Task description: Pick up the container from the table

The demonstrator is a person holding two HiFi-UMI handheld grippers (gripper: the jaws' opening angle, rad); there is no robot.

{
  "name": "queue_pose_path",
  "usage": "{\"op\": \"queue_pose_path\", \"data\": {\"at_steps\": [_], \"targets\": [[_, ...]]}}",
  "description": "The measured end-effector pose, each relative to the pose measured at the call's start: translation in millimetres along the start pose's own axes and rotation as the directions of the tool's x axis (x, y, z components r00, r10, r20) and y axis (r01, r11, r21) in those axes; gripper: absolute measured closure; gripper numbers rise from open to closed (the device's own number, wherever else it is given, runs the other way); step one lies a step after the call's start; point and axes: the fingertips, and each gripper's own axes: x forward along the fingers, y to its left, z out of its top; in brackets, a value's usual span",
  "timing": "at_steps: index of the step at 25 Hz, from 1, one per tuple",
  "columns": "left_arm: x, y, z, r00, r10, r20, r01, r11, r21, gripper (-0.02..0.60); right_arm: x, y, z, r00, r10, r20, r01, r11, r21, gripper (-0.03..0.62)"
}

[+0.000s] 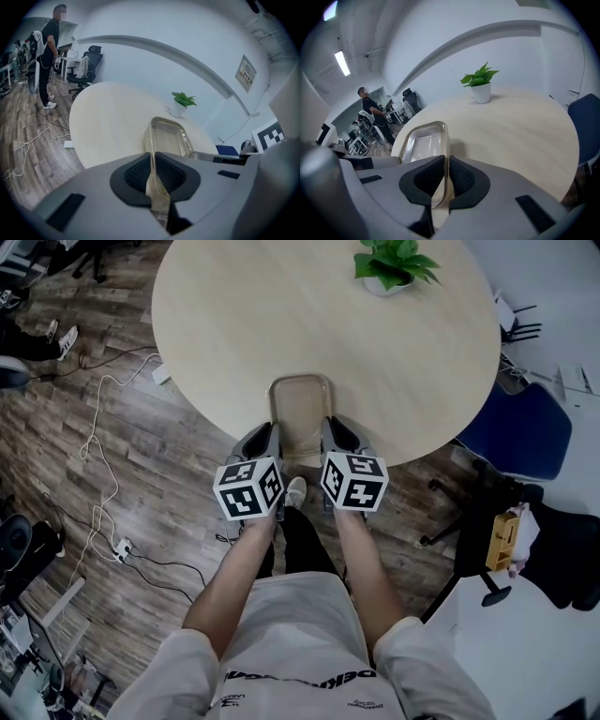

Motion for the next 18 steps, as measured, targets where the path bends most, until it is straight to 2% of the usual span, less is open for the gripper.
{"op": "queue_pose_path", "data": {"at_steps": [9,18], "targets": [[-38,-11,25,0.998,-0.026,0.051,0.023,0.998,0.056,0.537,-34,24,20,0.998,0.001,0.067,-0.001,1.0,0.005,0.534],[-101,-37,40,0.992,-0.074,0.099,0.059,0.988,0.141,0.536,-99,56,35,0.989,-0.009,0.15,0.012,1.0,-0.017,0.534]]}}
